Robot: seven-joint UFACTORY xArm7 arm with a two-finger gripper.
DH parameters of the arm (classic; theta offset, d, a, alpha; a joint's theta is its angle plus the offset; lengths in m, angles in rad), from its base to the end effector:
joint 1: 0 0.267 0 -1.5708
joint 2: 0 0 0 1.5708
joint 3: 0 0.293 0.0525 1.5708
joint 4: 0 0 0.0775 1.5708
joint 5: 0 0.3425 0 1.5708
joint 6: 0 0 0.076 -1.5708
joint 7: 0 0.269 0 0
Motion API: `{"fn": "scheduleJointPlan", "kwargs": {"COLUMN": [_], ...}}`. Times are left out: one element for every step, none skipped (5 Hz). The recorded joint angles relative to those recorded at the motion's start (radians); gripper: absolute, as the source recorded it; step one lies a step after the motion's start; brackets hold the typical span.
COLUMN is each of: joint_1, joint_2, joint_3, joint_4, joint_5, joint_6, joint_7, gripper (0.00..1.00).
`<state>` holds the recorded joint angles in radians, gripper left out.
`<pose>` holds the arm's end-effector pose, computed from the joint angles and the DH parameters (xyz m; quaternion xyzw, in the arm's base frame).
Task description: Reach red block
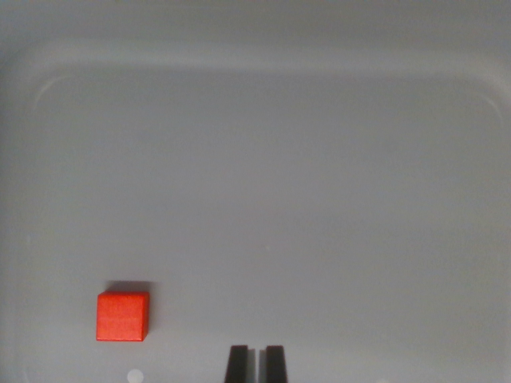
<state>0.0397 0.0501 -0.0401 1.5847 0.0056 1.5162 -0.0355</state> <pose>0.4931 0.0015 0.3545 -0.9998 -0.0175 -0.0093 0.0016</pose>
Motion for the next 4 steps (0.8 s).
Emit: {"fn": "scheduleJointPlan", "kwargs": {"joint_1": [0.0000, 0.0037, 0.0037, 0.0083], "joint_2": [0.000, 0.003, 0.003, 0.008], "joint_3": [0.000, 0.003, 0.003, 0.007], "joint_4": [0.000, -0.018, -0.018, -0.040], "joint_5": [0.0000, -0.0003, -0.0003, -0.0007], "joint_6": [0.000, -0.020, -0.020, -0.046], "joint_7": [0.000, 0.005, 0.005, 0.010], "gripper": [0.00, 0.00, 0.00, 0.00]}}
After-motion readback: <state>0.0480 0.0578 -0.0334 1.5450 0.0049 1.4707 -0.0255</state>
